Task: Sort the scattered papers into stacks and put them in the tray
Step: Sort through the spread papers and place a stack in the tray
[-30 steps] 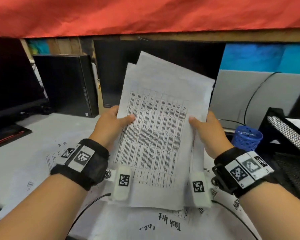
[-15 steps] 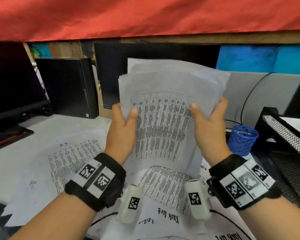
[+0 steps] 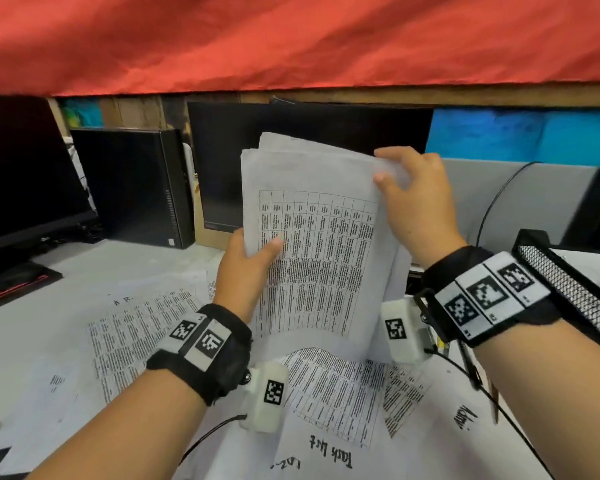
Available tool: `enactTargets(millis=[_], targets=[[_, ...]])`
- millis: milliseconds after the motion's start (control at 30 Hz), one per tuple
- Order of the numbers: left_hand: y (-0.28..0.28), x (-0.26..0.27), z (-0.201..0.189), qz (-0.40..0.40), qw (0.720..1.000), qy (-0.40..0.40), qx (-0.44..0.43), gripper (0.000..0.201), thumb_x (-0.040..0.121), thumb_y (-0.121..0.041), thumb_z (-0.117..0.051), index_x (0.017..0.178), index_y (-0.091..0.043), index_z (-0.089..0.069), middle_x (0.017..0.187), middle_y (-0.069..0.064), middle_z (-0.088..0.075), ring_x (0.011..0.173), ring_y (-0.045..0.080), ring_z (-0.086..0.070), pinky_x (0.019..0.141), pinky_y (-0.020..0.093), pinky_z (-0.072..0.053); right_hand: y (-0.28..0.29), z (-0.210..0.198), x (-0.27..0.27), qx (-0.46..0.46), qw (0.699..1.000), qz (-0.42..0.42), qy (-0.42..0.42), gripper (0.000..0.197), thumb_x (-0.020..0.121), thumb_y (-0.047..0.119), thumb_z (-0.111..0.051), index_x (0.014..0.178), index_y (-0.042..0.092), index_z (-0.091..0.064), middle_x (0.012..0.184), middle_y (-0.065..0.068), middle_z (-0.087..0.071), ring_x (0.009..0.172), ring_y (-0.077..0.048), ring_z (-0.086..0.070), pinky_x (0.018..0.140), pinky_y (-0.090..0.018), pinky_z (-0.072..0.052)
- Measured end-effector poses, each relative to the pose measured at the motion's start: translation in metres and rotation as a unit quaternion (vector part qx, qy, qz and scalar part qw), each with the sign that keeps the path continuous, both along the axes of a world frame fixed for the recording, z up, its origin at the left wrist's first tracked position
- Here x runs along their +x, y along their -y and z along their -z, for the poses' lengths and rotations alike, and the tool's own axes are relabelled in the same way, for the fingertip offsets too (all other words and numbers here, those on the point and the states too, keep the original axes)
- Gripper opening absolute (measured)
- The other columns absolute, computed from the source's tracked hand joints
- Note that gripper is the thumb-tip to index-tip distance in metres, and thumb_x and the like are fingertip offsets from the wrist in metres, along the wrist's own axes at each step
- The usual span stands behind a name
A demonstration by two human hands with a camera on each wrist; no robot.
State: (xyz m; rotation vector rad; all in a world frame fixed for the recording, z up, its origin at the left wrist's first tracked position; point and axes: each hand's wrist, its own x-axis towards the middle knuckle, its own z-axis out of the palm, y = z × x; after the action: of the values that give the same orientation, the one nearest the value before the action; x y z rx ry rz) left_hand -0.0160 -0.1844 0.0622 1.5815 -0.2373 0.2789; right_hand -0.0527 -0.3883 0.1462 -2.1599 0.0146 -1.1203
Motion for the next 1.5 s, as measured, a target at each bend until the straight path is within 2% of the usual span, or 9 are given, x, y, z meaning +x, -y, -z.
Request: enactTargets(millis=[167, 267, 367, 533, 767, 967, 1100, 1333, 1500], targets=[[0.006, 0.015, 0.010, -0.034, 0.999, -0.010, 0.012, 0.030, 0.091, -0.025, -0.061, 0.120, -0.022, -0.060, 0.116, -0.008, -0.065, 0.103, 0.009, -0.060, 0.082, 0.022, -0.046, 0.004, -0.002, 0.007, 0.040, 0.997, 0.008, 0.066, 0.025, 0.094, 0.010, -0.046, 0.110, 0.020, -0.062, 0.114, -0.002, -0.054, 0.086, 0.006, -0.044, 0.071, 0.009, -0.026], [0.007, 0.021, 0.010, -0.048, 0.999, -0.022, 0.009, 0.024, 0.094, -0.019, -0.057, 0.117, -0.018, -0.063, 0.108, -0.008, -0.065, 0.100, 0.011, -0.061, 0.079, 0.020, -0.046, 0.008, 0.006, 0.008, 0.144, 0.984, -0.029, 0.099, 0.034, 0.090, 0.013, -0.054, 0.122, 0.025, -0.052, 0.104, 0.011, -0.055, 0.087, 0.002, -0.049, 0.073, 0.004, -0.034], [0.006, 0.025, 0.008, -0.034, 0.999, -0.026, -0.016, 0.027, 0.095, -0.015, -0.055, 0.121, -0.017, -0.061, 0.107, -0.010, -0.063, 0.096, 0.008, -0.061, 0.078, 0.020, -0.045, 0.015, 0.033, 0.005, 0.240, 0.968, -0.061, 0.024, 0.041, 0.092, 0.019, -0.058, 0.130, 0.026, -0.044, 0.089, 0.014, -0.056, 0.079, 0.003, -0.056, 0.067, -0.008, -0.045], [0.003, 0.024, 0.003, 0.027, 0.997, -0.029, -0.063, 0.025, 0.097, -0.015, -0.052, 0.119, -0.026, -0.057, 0.107, -0.017, -0.064, 0.095, -0.005, -0.060, 0.075, 0.014, -0.044, 0.013, 0.084, 0.003, 0.280, 0.949, -0.062, -0.132, 0.013, 0.100, 0.022, -0.041, 0.111, 0.019, -0.047, 0.089, 0.011, -0.053, 0.083, -0.010, -0.052, 0.063, -0.022, -0.040], [0.009, 0.003, -0.007, -0.011, 0.998, 0.051, -0.043, 0.021, 0.100, -0.027, -0.042, 0.121, -0.026, -0.040, 0.107, -0.020, -0.056, 0.094, -0.010, -0.054, 0.069, 0.005, -0.045, -0.005, 0.093, -0.005, 0.307, 0.948, -0.051, -0.068, 0.015, 0.100, 0.015, -0.037, 0.114, 0.016, -0.042, 0.088, 0.010, -0.051, 0.075, -0.003, -0.049, 0.061, -0.021, -0.038], [0.014, -0.011, 0.023, 0.003, 1.000, 0.014, 0.009, 0.032, 0.100, -0.027, -0.042, 0.130, -0.029, -0.030, 0.107, -0.022, -0.049, 0.082, -0.019, -0.048, 0.058, -0.004, -0.038, -0.019, 0.117, -0.019, 0.312, 0.934, -0.078, -0.155, 0.042, 0.099, 0.013, -0.041, 0.138, 0.016, -0.025, 0.113, 0.004, -0.050, 0.085, -0.005, -0.052, 0.071, -0.023, -0.041], [0.018, -0.004, 0.025, -0.010, 0.999, -0.038, -0.004, 0.037, 0.101, -0.031, -0.040, 0.135, -0.025, -0.027, 0.095, -0.020, -0.048, 0.076, -0.015, -0.043, 0.058, 0.006, -0.034, -0.024, 0.121, -0.012, 0.322, 0.929, -0.078, -0.165, 0.037, 0.100, 0.014, -0.039, 0.134, 0.015, -0.025, 0.116, 0.001, -0.049, 0.093, -0.012, -0.051, 0.081, -0.027, -0.040], [0.026, 0.016, 0.044, -0.090, 0.993, -0.064, 0.048, 0.023, 0.101, -0.028, -0.035, 0.113, -0.015, -0.050, 0.108, 0.007, -0.056, 0.095, 0.023, -0.057, 0.086, 0.041, -0.049, -0.034, 0.138, -0.005, 0.301, 0.935, -0.052, -0.182, 0.019, 0.099, 0.004, -0.032, 0.109, 0.019, -0.029, 0.095, 0.002, -0.049, 0.074, -0.007, -0.048, 0.054, -0.016, -0.039], [0.017, 0.011, 0.043, -0.087, 0.994, -0.057, -0.023, 0.015, 0.102, -0.024, -0.035, 0.109, -0.024, -0.048, 0.095, -0.010, -0.059, 0.084, 0.004, -0.055, 0.068, 0.023, -0.044, -0.020, 0.134, -0.011, 0.290, 0.947, -0.031, -0.133, 0.015, 0.099, 0.011, -0.039, 0.111, 0.020, -0.038, 0.092, 0.005, -0.055, 0.077, -0.008, -0.054, 0.063, -0.025, -0.044]])
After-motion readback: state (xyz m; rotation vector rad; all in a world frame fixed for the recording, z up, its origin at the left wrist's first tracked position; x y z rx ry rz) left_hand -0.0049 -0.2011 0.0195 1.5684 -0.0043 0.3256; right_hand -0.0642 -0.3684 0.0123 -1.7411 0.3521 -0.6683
